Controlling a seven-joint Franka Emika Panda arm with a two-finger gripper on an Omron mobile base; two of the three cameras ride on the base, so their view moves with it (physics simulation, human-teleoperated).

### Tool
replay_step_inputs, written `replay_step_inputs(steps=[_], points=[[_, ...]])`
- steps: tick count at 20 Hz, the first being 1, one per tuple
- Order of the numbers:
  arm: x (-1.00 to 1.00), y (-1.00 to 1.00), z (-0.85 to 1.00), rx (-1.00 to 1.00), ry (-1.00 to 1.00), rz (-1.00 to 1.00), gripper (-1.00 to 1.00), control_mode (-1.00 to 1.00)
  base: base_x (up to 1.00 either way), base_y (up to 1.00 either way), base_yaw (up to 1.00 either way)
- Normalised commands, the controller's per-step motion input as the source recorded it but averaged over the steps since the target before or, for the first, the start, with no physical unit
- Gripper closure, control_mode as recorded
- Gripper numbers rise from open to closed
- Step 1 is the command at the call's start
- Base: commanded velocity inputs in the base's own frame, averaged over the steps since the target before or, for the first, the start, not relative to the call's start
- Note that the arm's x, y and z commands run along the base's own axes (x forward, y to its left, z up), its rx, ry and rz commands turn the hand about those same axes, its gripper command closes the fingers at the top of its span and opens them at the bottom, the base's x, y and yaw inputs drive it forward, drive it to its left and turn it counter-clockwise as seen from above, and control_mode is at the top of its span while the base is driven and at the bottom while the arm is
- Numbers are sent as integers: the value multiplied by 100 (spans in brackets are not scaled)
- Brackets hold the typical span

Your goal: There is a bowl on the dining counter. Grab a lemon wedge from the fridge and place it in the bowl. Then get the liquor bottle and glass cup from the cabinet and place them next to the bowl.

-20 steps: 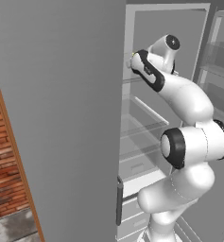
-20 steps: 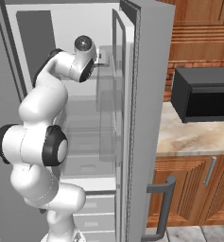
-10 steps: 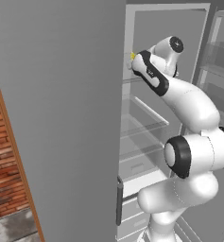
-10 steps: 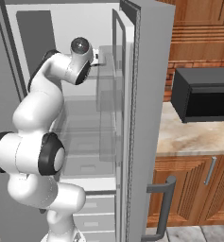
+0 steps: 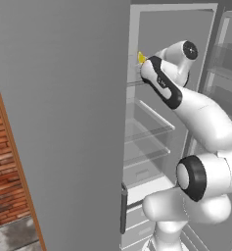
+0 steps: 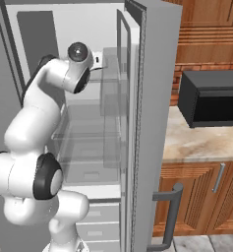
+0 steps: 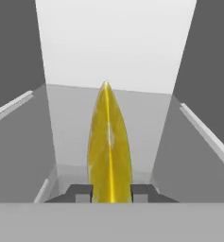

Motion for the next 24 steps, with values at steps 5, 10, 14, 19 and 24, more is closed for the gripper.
replay_step_inputs(steps=[5, 10, 14, 19, 24], points=[[-97, 3, 18, -8, -24, 0, 100, -100, 0, 0, 0], [-100, 6, 32, -7, -17, 0, 100, -100, 0, 0, 0], [-100, 0, 39, -4, -10, 0, 100, -100, 0, 0, 0], [-100, -3, 44, 0, -2, 0, 100, -100, 0, 0, 0], [-100, -5, 36, 0, 0, 0, 100, -100, 0, 0, 0]])
